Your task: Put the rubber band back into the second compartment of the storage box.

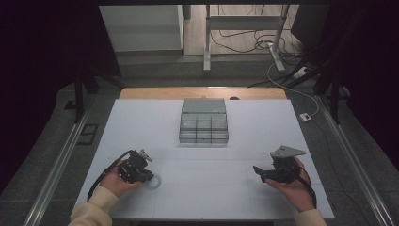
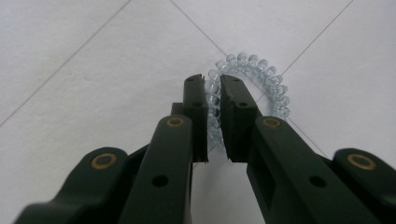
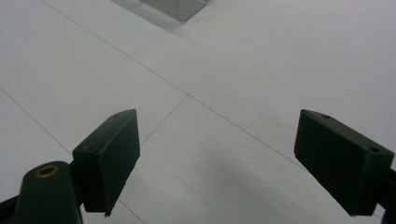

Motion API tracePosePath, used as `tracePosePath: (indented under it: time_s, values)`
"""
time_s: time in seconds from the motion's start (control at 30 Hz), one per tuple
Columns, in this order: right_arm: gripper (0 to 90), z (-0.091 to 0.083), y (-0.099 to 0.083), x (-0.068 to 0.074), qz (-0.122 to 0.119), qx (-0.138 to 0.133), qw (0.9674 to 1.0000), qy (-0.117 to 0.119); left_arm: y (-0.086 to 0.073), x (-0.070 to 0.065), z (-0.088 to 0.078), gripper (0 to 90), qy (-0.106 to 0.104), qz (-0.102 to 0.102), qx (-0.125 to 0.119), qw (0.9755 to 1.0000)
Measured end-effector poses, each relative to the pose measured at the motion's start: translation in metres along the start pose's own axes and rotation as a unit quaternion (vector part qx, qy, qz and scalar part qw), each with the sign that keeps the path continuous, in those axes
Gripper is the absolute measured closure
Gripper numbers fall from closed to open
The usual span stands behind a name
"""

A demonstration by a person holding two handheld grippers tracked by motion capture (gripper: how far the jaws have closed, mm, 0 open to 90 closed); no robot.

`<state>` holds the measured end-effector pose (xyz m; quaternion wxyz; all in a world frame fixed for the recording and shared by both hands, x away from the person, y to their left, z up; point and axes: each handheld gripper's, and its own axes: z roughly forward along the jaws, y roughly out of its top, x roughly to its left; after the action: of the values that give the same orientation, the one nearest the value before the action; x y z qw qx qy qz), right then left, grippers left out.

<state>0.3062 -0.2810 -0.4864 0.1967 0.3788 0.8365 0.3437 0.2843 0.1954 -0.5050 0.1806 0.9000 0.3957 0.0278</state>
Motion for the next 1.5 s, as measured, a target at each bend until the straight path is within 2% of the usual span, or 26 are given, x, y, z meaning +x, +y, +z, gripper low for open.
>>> tracePosePath:
  time_s: [0.43,0.57,0.77,0.97,1.5]
  values:
    - [14.2,0.000,0.000,0.000,0.000,0.000,1.0000,-0.001,-0.002,0.000,-0.024,82.2,-0.001,-0.011,-0.044,0.9990]
    - [14.2,0.000,0.000,0.000,-0.001,0.001,1.0000,-0.001,-0.003,0.001,-0.035,82.2,-0.002,-0.017,-0.065,0.9977]
    - [14.2,0.000,0.000,0.000,-0.001,0.000,1.0000,-0.001,-0.003,0.000,-0.048,82.2,-0.002,-0.019,-0.080,0.9966]
    - [14.2,0.000,0.000,0.000,-0.001,0.002,1.0000,-0.001,-0.002,0.001,-0.058,82.2,-0.004,-0.028,-0.089,0.9956]
    - [14.2,-0.001,0.000,-0.001,0.000,-0.001,1.0000,-0.003,0.002,0.000,-0.067,82.2,-0.006,-0.026,-0.100,0.9946]
